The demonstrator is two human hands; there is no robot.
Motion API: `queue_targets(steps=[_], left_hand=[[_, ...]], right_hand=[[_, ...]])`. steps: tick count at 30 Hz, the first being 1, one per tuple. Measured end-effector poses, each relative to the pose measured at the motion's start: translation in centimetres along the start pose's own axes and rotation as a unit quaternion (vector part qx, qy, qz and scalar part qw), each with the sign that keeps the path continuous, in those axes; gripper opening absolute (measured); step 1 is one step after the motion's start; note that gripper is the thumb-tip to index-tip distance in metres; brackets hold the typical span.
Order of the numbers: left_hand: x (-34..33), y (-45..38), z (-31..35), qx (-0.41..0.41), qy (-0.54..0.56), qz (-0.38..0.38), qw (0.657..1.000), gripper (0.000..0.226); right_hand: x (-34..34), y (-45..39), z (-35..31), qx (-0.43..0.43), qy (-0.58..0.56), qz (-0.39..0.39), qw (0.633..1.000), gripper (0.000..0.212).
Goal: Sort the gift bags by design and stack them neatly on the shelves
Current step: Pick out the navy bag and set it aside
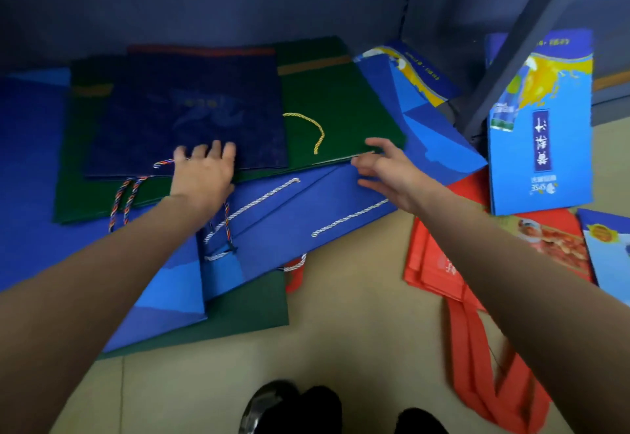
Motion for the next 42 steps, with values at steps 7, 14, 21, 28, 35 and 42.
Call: queue_targets(steps=[7, 14, 21, 28, 35, 42], left_hand=[[-0.9, 5.5, 3.3, -0.180, 0.123, 0.114, 0.969, 0.049], [-2.9, 9.7, 0.6, -0.058, 0.193, 0.048, 0.978, 0.066], [-0.1, 11.9, 0.4, -0.074, 0.181, -0.021, 0.980, 0.074], [1.4, 14.1, 10.6, -0.191, 0.152, -0.119, 0.962, 0.082], [2.2, 17.5, 15.7, -0.250, 0.102, -0.107, 0.957, 0.062], [5.8, 19.1, 14.4, -0.211, 0.151, -0.081, 0.962, 0.050]], right_hand=[[-3.7, 0.8, 1.1, -0.065, -0.043, -0.039, 0.996, 0.054], [-6.3, 3.0, 2.0, -0.050, 0.008, -0.035, 0.998, 0.062], [0.6, 9.2, -1.4, 0.012, -0.018, 0.087, 0.996, 0.041], [12.5, 20.5, 0.0, -0.020, 0.017, 0.238, 0.971, 0.046], [17.5, 27.6, -0.6, -0.043, 0.073, 0.278, 0.957, 0.043], [19.2, 34.4, -2.5, -0.125, 0.054, 0.290, 0.947, 0.031]])
Point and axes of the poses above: each hand's wrist, its own y-axis away from the middle knuckle, its own x-axis out of the back of the hand, z = x × y, the point moved 4 cm from there along -y, towards the middle knuckle, and after that the axes turned 13 degrees about -z, right-handed, at the moved point
